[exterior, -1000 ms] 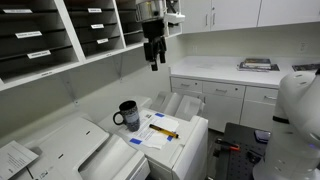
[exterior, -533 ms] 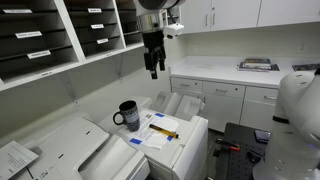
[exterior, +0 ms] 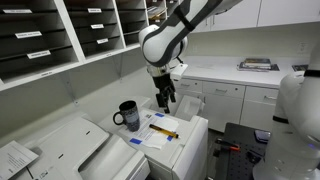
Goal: Place the pen inside the mug
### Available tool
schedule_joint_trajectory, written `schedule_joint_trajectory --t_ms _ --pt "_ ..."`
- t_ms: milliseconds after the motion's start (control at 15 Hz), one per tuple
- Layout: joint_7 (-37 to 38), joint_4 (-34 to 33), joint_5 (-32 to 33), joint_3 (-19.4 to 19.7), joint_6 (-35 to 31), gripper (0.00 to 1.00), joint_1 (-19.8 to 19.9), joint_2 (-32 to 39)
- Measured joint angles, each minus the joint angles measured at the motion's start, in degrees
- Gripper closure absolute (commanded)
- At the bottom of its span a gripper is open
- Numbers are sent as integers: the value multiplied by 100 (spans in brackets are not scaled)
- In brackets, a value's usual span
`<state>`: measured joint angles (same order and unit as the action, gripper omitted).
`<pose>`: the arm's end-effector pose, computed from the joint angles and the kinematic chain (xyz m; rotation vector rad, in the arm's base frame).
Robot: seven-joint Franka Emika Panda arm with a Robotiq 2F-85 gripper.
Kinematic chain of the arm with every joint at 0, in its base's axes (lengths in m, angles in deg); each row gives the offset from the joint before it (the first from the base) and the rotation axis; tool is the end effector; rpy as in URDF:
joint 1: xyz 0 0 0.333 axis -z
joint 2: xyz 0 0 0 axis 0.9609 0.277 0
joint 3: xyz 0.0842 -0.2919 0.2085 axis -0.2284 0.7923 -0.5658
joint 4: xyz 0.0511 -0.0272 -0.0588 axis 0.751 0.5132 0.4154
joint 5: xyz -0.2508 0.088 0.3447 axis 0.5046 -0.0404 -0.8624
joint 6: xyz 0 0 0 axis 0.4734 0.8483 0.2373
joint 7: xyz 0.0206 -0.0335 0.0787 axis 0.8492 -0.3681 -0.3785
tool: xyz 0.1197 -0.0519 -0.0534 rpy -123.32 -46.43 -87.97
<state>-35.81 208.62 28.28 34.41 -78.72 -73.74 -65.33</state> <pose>0.4633 -0.0365 0.3522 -3.0981 -0.2322 0.2805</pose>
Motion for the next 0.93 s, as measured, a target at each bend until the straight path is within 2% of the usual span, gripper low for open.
schedule_joint_trajectory --t_ms 133,467,733,800,867,933 --pt "0 263 1 19 -306 0 45 168" --pt "187 934 -7 10 -1561 0 86 520" --pt "364 1254 -217 -137 -2352 0 55 875" --pt "371 1271 -332 -196 -2487 25 41 971" --pt "390 1269 -437 -247 -2600 26 18 1069" --pt "470 1264 -485 -294 -2718 35 -3 1153"
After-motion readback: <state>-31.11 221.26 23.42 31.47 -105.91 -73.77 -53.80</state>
